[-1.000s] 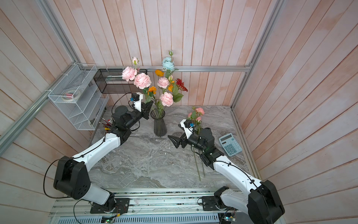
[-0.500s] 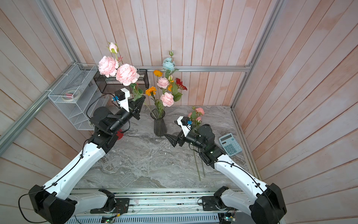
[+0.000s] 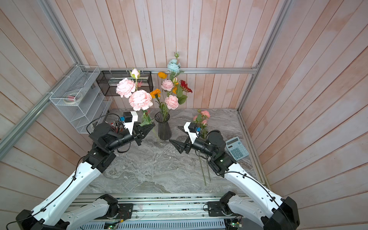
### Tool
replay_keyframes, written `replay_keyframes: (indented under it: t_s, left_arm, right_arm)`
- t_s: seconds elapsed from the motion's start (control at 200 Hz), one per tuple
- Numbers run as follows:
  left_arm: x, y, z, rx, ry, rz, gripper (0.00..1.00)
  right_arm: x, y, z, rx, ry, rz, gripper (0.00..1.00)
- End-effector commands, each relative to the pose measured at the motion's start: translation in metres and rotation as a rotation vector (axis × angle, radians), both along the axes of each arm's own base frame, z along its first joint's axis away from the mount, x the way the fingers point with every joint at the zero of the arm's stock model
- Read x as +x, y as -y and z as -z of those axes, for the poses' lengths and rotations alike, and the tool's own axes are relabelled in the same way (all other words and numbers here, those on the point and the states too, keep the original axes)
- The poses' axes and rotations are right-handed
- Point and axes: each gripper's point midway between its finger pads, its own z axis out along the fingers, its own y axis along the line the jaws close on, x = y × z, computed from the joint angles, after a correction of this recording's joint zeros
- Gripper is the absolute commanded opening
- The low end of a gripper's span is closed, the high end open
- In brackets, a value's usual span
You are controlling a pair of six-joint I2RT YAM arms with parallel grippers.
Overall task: Pick out pink flowers from the vase
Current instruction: Pick up the flower from the vase.
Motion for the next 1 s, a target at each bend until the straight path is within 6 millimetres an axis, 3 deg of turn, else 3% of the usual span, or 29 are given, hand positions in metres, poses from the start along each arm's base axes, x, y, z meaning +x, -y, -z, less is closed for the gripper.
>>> replay_keyframes:
  t_s: [0.0,0.195,0.355,0.475,0.715,0.91,0.995]
  left_arm:
    - [-0.018,0.018,0.026,0.034,-0.046,0.116,0.0]
    - [-0.023,0.034,0.044,0.039,-0.06,0.162,0.0]
    - [-0.022,0.039,0.045,0.028,-0.064,0.172,0.0]
    - [-0.021,0.042,0.045,0.027,-0.062,0.175,0.0]
    - [-0.02,0.045,0.045,0.021,-0.069,0.178,0.0]
    - [-0.018,0.046,0.045,0.018,-0.066,0.173,0.0]
    - [-0.018,0.047,0.044,0.015,-0.063,0.174,0.0]
  right_arm:
    - [-0.012,-0.008,0.003,0.004,-0.012,-0.075,0.67]
    - [-0.017,-0.017,0.01,-0.003,-0.036,-0.128,0.59]
    - [-0.02,-0.025,0.022,-0.028,-0.067,-0.172,0.58]
    - [-0.021,-0.032,0.028,-0.043,-0.085,-0.196,0.51]
    - [-0.019,-0.037,0.038,-0.062,-0.104,-0.203,0.51]
    - [-0.015,-0.041,0.04,-0.065,-0.105,-0.202,0.39]
    - [-0.013,-0.042,0.044,-0.073,-0.115,-0.202,0.38]
